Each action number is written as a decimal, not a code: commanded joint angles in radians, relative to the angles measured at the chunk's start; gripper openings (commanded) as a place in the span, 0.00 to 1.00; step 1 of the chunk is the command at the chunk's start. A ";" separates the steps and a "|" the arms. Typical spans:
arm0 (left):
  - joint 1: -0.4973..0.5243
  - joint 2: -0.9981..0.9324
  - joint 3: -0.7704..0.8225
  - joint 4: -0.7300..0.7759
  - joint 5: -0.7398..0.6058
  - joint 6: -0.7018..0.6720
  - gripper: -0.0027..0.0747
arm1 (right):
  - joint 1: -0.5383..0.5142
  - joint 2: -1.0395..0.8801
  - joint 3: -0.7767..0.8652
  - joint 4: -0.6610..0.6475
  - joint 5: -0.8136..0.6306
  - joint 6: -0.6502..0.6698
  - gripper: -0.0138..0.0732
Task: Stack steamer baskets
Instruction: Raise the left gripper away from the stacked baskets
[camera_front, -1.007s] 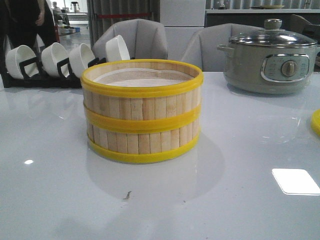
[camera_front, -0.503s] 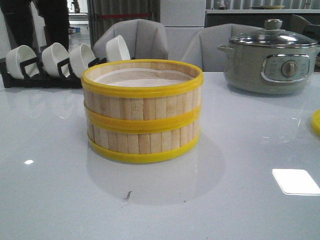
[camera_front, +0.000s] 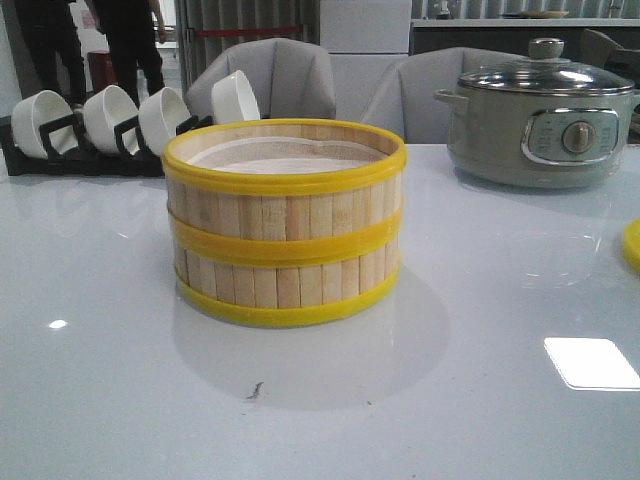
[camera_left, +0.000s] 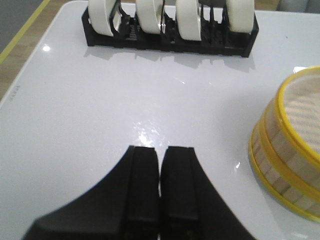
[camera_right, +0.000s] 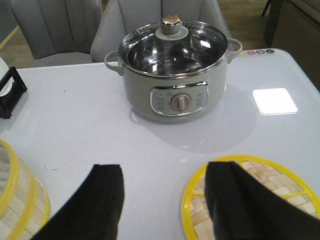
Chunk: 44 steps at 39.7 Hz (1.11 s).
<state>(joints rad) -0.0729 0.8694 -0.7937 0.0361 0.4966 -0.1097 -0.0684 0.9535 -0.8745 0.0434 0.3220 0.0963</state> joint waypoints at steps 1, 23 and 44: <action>-0.027 -0.072 0.064 0.001 -0.136 -0.001 0.14 | -0.001 -0.002 -0.037 -0.002 -0.080 -0.011 0.70; -0.031 -0.133 0.124 0.009 -0.132 -0.001 0.14 | -0.001 -0.001 -0.037 -0.001 0.042 -0.011 0.20; -0.031 -0.133 0.124 0.009 -0.132 -0.001 0.14 | -0.001 -0.001 -0.037 -0.001 0.119 -0.011 0.35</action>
<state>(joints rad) -0.0961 0.7408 -0.6415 0.0454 0.4484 -0.1081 -0.0684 0.9616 -0.8745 0.0449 0.4959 0.0963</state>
